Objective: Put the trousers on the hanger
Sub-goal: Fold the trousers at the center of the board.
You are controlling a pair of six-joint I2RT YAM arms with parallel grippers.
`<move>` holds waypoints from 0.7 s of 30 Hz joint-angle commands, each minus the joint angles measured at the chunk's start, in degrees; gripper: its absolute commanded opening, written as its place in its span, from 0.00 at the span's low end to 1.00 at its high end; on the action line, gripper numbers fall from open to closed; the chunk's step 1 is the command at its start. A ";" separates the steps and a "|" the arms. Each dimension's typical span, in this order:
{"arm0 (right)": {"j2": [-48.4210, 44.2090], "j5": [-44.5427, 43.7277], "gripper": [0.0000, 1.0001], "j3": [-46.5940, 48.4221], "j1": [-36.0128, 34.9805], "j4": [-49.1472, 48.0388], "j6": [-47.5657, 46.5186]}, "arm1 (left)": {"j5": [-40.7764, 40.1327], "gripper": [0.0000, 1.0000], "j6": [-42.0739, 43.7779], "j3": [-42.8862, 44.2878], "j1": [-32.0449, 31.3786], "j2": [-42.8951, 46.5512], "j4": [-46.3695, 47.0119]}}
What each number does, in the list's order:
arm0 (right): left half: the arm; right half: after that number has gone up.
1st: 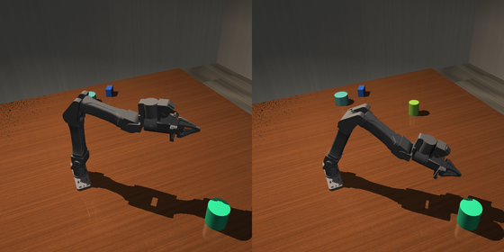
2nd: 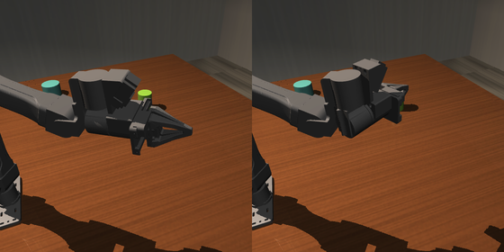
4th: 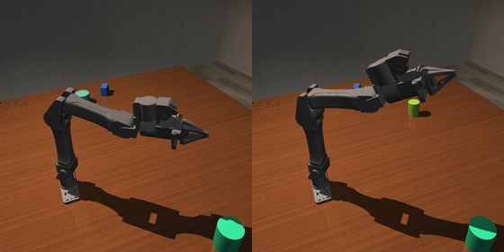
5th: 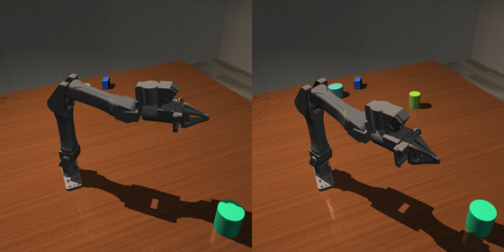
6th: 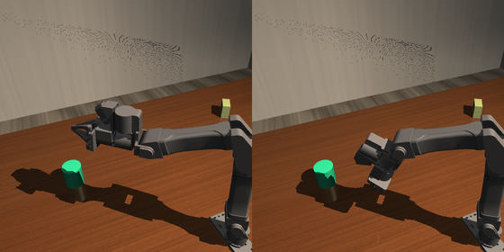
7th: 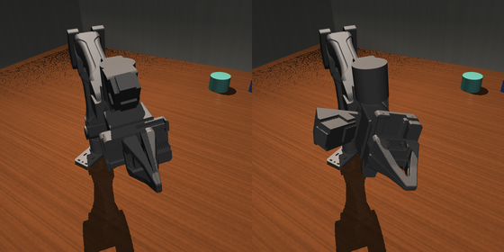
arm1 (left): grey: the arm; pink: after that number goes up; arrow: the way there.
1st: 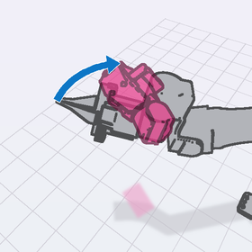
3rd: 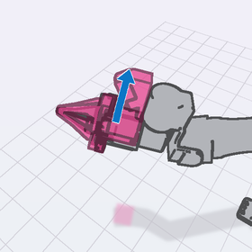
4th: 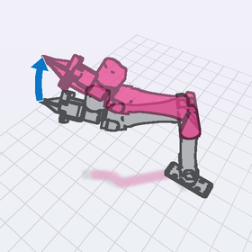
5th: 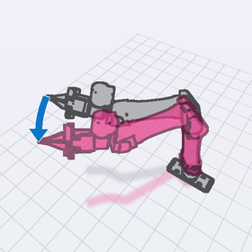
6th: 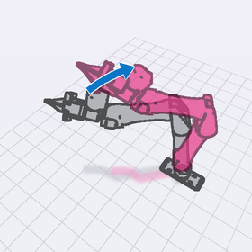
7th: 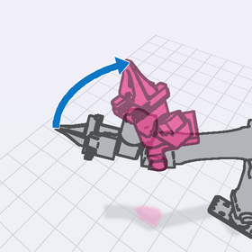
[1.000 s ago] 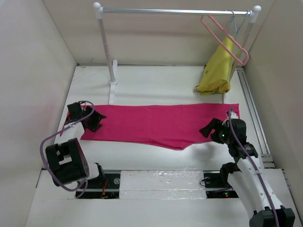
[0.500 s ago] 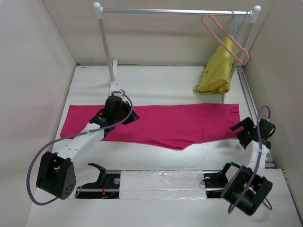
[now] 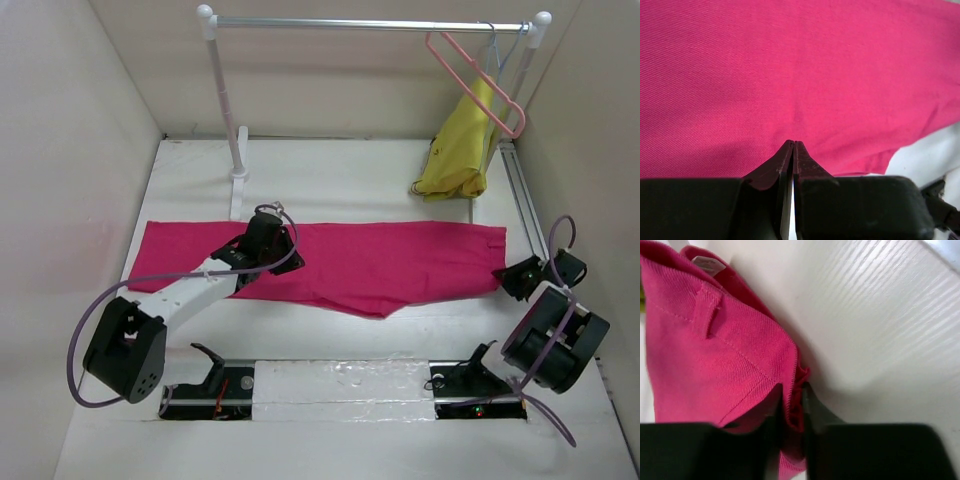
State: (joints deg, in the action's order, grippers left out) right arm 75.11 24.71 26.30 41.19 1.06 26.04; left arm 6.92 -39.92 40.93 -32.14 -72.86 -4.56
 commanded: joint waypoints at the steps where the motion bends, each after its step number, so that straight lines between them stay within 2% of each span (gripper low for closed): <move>1: -1.71 5.15 0.15 -2.31 -0.58 -1.42 -1.85 | -4.80 0.00 0.81 0.38 0.15 2.80 -2.03; 3: -5.48 5.26 0.00 -1.17 -3.29 4.19 -4.58 | -6.30 0.00 1.60 0.99 0.15 4.04 -4.04; 6: -19.61 4.39 0.00 -1.78 -10.74 12.72 -7.06 | -11.39 0.00 3.35 2.48 0.15 5.45 -7.29; 7: -28.09 4.21 0.00 -1.96 -12.52 17.35 -6.36 | -12.97 0.00 3.97 3.01 0.15 5.62 -8.09; 8: -32.53 4.73 0.00 -2.48 -14.63 18.79 -4.96 | -13.50 0.00 4.50 3.45 0.15 5.62 -9.06; 10: -34.77 5.87 0.00 -2.05 -23.40 23.08 -3.20 | -13.51 0.00 5.73 4.42 0.15 5.36 -11.61; 12: -41.07 3.69 0.00 -1.70 -31.22 23.38 1.09 | -12.64 0.00 6.43 3.20 0.15 5.45 -11.79; 13: -44.40 -0.15 0.00 -1.00 -39.18 21.98 6.77 | -12.02 0.00 6.70 2.32 0.15 5.80 -11.36; 14: -49.74 -2.80 0.00 -0.30 -43.08 21.36 9.53 | -11.58 0.00 6.70 1.53 0.15 5.89 -11.00; 16: -51.64 -10.25 0.00 4.51 -50.21 22.22 13.58 | -9.92 0.00 5.83 -0.58 0.15 5.63 -10.21; 17: -51.12 -12.91 0.00 7.33 -57.12 23.45 13.25 | -8.95 0.00 5.56 -1.28 0.15 5.45 -9.77; 19: -44.38 -20.79 0.00 14.44 -64.44 28.78 10.28 | -5.28 0.00 4.77 -3.57 0.15 4.92 -7.32; 20: -41.57 -24.23 0.00 22.57 -72.05 30.74 9.04 | -4.38 0.00 4.07 -4.36 0.15 4.75 -6.44; 21: -36.75 -28.45 0.00 26.83 -75.78 30.76 9.03 | -3.59 0.00 3.71 -5.67 0.15 4.48 -5.12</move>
State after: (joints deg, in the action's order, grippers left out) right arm 31.70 9.28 40.07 -25.85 31.07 33.67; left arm -0.73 -35.27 37.82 -32.14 -68.71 -12.49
